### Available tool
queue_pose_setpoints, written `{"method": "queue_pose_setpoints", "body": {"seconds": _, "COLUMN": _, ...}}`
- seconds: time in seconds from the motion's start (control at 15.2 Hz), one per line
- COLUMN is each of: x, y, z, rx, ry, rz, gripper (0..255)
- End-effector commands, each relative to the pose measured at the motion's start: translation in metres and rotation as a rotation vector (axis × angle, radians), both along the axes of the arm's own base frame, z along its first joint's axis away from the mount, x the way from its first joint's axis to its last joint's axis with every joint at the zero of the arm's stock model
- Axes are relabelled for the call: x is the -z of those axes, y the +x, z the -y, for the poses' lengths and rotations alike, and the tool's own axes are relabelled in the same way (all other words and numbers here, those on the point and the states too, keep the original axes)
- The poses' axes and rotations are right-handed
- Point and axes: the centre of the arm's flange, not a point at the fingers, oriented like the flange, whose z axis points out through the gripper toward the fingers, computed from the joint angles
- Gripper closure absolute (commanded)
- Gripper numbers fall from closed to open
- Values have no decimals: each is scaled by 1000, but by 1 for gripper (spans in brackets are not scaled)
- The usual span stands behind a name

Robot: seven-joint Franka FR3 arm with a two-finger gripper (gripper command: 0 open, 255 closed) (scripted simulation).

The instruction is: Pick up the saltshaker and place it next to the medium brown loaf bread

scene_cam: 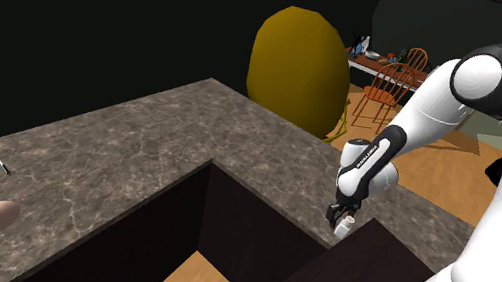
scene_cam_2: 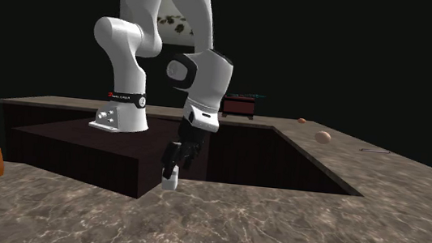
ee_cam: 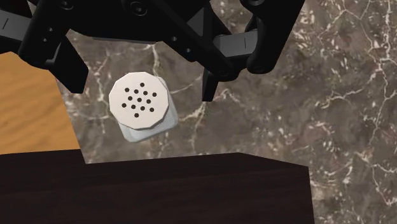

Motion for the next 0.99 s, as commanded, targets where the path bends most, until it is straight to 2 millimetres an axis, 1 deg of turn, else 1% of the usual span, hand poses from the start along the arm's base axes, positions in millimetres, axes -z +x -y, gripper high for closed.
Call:
{"method": "queue_pose_setpoints", "body": {"seconds": 0.0, "x": 1, "y": 0, "z": 0, "rx": 0, "ry": 0, "rz": 0, "gripper": 0}}
{"method": "queue_pose_setpoints", "body": {"seconds": 0.26, "x": 1, "y": 0, "z": 0, "rx": 0, "ry": 0, "rz": 0, "gripper": 0}}
{"method": "queue_pose_setpoints", "body": {"seconds": 0.33, "x": 1, "y": 0, "z": 0, "rx": 0, "ry": 0, "rz": 0, "gripper": 255}}
{"method": "queue_pose_setpoints", "body": {"seconds": 0.92, "x": 1, "y": 0, "z": 0, "rx": 0, "ry": 0, "rz": 0, "gripper": 255}}
